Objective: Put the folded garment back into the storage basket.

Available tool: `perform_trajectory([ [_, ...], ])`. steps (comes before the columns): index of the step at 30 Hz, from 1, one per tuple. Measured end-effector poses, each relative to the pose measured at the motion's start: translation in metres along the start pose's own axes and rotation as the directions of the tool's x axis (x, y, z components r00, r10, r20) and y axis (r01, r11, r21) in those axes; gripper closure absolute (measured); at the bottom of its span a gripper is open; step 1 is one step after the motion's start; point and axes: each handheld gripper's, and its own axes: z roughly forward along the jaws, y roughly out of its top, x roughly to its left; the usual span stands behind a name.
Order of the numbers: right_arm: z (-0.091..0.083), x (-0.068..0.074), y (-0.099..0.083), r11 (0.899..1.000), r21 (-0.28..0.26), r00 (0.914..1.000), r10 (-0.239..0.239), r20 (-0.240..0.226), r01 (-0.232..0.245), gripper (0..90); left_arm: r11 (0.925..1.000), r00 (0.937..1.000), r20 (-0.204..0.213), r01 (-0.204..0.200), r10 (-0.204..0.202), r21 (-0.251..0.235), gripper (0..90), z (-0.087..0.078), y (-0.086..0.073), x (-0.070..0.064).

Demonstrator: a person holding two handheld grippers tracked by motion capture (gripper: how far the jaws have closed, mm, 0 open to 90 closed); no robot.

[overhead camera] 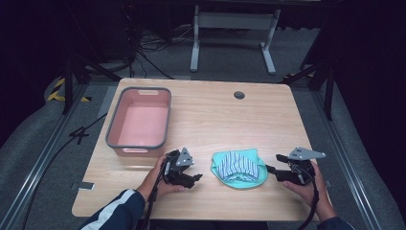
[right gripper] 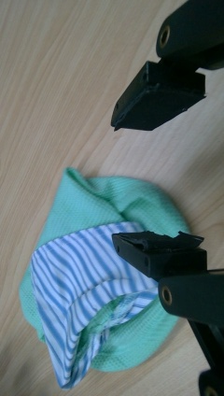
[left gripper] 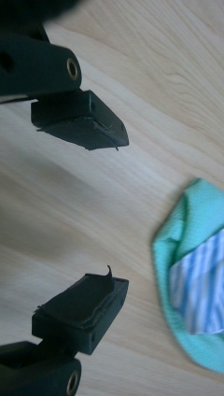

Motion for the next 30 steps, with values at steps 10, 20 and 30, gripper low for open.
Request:
perform_trajectory([
  [10,0.036,-0.002,0.023,0.998,0.048,0.9987,-0.035,-0.036,0.037,45.0,0.9985,0.9989,-0.012,0.046,-0.046,-0.032,32.5,0.031,0.029,0.007],
  [20,0.058,-0.003,0.025,0.995,0.097,0.9983,-0.018,-0.055,0.024,44.3,0.9983,0.998,-0.031,0.056,-0.056,0.011,32.5,0.061,0.041,0.008],
  [30,0.064,0.01,0.017,0.991,0.131,0.9963,0.009,-0.086,0.002,44.4,0.9974,0.9982,-0.023,0.056,-0.054,0.046,27.7,0.059,0.036,0.019],
])
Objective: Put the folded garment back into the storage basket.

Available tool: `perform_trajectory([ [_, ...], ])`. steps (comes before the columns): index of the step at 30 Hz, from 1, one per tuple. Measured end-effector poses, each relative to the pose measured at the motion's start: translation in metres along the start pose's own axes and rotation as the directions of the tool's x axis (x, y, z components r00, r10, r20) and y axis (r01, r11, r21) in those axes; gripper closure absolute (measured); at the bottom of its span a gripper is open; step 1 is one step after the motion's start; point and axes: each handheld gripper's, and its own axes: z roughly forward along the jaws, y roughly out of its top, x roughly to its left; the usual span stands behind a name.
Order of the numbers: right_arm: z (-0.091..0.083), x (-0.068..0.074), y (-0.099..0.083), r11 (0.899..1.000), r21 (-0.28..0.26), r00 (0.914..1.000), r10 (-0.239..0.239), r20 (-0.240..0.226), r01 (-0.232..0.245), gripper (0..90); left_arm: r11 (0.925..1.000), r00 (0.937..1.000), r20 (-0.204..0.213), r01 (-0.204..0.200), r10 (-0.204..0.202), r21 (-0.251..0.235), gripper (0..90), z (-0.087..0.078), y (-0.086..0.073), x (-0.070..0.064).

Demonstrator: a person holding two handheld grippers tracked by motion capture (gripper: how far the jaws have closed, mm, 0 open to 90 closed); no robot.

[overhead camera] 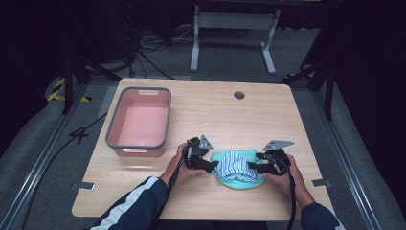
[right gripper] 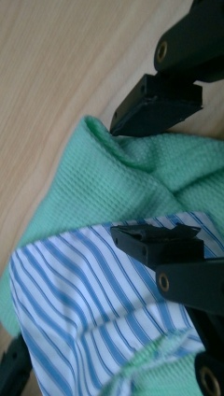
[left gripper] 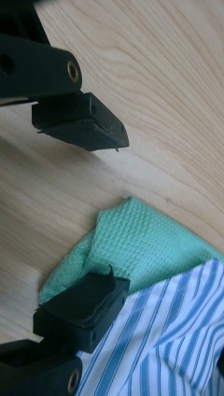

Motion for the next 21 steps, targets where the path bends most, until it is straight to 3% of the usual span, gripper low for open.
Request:
perform_trajectory([
  [2,-0.001,0.007,0.001,0.999,0.028,0.9994,-0.035,0.003,0.035,43.2,0.9999,1.0,-0.001,-0.009,0.009,0.009,27.1,-0.001,-0.001,0.002],
  [5,-0.003,0.008,0.004,0.999,0.015,0.999,-0.039,0.023,0.039,42.1,0.9996,0.9998,-0.005,-0.02,0.02,0.017,27.3,-0.002,0.0,0.003],
  [8,-0.007,0.001,0.007,0.999,-0.032,0.9989,0.001,0.048,0.0,42.9,0.9987,0.9992,-0.008,-0.04,0.04,0.033,27.5,-0.002,0.002,0.003],
  [10,-0.007,-0.003,0.01,0.998,-0.061,0.9975,0.035,0.061,-0.032,41.8,0.999,0.9996,0.002,-0.03,0.03,0.032,27.5,-0.001,0.001,0.004],
  [12,-0.002,-0.007,0.014,0.998,-0.057,0.9955,0.029,0.091,-0.024,40.7,0.9995,0.9999,0.013,-0.012,0.011,0.03,26.8,0.0,0.001,0.006],
  [15,0.004,-0.009,0.015,0.999,-0.037,0.9964,0.028,0.08,-0.025,40.0,0.9993,0.9994,0.032,0.011,-0.012,0.035,27.0,0.0,0.001,0.008],
  [16,0.011,-0.008,0.015,1.0,-0.012,0.9974,0.021,0.069,-0.02,40.3,0.9994,0.9995,0.032,0.005,-0.006,0.035,27.5,0.0,0.001,0.008],
  [18,0.011,-0.008,0.015,0.999,-0.014,0.9976,0.029,0.063,-0.028,40.4,0.9994,0.9993,0.037,-0.004,0.003,0.034,29.4,0.0,0.002,0.009],
  [21,0.011,-0.011,0.012,0.998,-0.017,0.9982,0.057,0.019,-0.057,45.2,0.9996,0.9982,0.06,-0.005,0.003,0.028,39.5,0.0,0.003,0.007],
])
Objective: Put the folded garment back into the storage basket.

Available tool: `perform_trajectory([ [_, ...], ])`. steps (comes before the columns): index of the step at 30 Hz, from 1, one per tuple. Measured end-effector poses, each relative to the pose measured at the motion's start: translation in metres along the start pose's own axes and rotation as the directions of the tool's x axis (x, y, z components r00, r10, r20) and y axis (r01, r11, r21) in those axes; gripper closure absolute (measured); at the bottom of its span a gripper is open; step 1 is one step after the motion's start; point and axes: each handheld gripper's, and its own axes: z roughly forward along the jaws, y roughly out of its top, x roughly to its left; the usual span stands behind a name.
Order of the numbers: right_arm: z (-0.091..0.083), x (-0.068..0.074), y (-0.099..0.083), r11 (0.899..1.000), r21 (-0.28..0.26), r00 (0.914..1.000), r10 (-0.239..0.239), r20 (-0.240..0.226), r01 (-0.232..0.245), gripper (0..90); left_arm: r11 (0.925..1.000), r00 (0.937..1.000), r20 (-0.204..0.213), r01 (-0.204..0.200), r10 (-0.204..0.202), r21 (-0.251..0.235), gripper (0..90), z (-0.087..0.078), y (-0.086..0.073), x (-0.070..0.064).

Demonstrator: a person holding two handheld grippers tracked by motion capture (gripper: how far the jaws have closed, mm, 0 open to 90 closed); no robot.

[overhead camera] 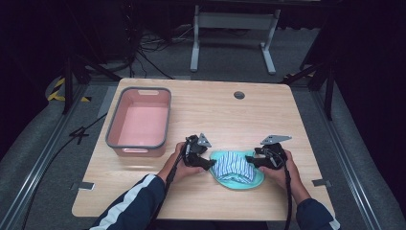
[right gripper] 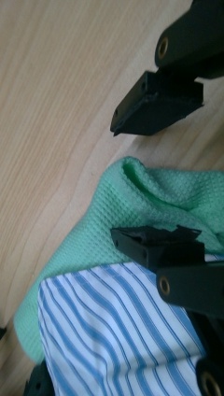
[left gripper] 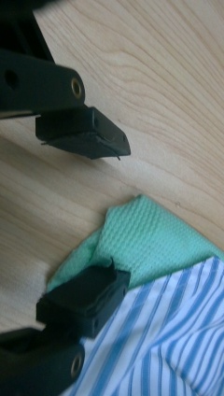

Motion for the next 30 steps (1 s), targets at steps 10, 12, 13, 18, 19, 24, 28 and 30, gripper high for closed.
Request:
perform_trajectory([
  [10,0.0,0.006,0.001,1.0,0.013,0.9972,0.019,-0.073,-0.018,76.1,0.9998,0.9966,0.08,-0.022,0.022,-0.001,75.0,0.002,0.005,-0.002],
  [12,-0.001,0.008,0.0,1.0,0.013,0.9983,0.009,-0.057,-0.008,79.9,0.9997,0.9968,0.077,-0.025,0.025,0.001,80.5,0.002,0.006,-0.005],
  [13,-0.001,0.01,0.0,1.0,0.013,0.9989,0.002,-0.047,-0.002,81.3,0.9996,0.997,0.071,-0.029,0.029,0.003,81.9,0.002,0.006,-0.006],
  [18,-0.005,0.014,0.0,1.0,0.01,0.9994,-0.023,-0.024,0.024,85.8,0.9987,0.9976,0.052,-0.046,0.045,0.02,84.5,0.0,0.01,-0.009],
  [19,-0.006,0.014,0.0,1.0,0.004,0.9994,-0.025,-0.023,0.025,85.9,0.9985,0.9974,0.054,-0.049,0.047,0.024,84.8,-0.001,0.011,-0.009],
  [24,-0.019,0.015,0.006,0.999,-0.029,0.9999,-0.017,-0.001,0.016,86.3,0.9988,0.9973,0.054,-0.049,0.049,0.003,85.2,-0.009,0.02,-0.01],
  [28,-0.024,0.016,0.012,0.999,-0.037,0.9999,-0.006,0.013,0.006,86.5,0.9975,0.9964,0.049,-0.07,0.069,0.007,85.3,-0.016,0.029,-0.012],
  [30,-0.025,0.016,0.013,0.999,-0.034,0.9999,0.0,0.016,0.0,86.6,0.9971,0.9962,0.043,-0.076,0.076,0.007,85.4,-0.019,0.032,-0.012],
])
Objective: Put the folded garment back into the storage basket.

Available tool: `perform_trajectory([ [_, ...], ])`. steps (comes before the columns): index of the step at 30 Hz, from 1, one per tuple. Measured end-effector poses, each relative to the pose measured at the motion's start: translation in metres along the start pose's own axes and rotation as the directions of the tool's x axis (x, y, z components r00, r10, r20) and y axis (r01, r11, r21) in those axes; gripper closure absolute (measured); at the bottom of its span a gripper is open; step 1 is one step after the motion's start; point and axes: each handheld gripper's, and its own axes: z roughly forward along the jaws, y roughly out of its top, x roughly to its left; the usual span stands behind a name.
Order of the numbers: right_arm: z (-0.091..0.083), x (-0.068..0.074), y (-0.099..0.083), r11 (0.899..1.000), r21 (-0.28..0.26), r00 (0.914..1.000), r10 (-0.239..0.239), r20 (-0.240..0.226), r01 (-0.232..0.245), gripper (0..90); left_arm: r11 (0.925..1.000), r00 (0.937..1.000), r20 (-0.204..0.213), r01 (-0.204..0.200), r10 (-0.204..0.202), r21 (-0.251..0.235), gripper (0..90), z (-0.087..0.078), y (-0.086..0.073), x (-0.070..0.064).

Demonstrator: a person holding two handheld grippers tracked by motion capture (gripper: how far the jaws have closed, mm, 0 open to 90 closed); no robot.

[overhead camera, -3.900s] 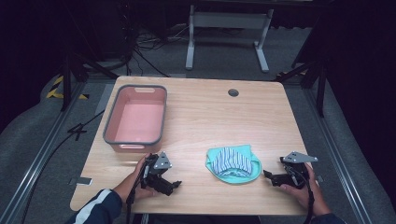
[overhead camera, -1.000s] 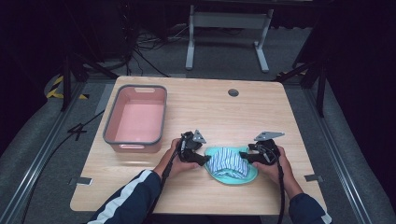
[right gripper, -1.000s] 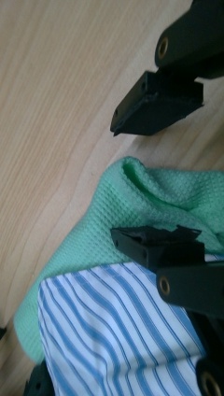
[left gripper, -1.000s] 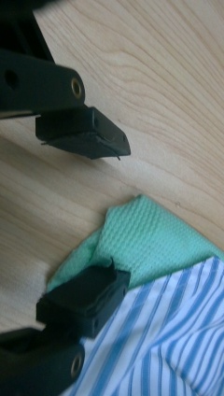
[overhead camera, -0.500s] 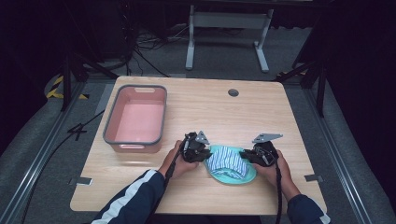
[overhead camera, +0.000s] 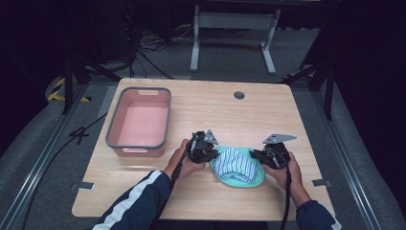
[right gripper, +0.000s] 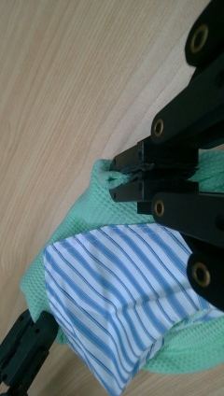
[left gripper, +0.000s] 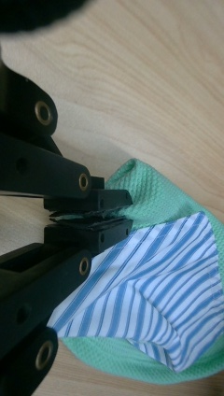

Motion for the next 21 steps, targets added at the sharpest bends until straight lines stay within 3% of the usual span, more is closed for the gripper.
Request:
perform_trajectory([
  [9,-0.005,0.005,0.017,1.0,-0.019,1.0,0.005,-0.001,-0.005,86.7,0.9998,0.9996,-0.024,-0.014,0.014,0.011,85.5,-0.017,0.011,0.006],
  [21,-0.007,0.016,0.045,0.999,-0.046,0.9999,-0.016,0.0,0.016,86.8,0.9999,0.9981,-0.06,-0.01,0.01,0.007,85.5,-0.04,0.012,0.017],
])
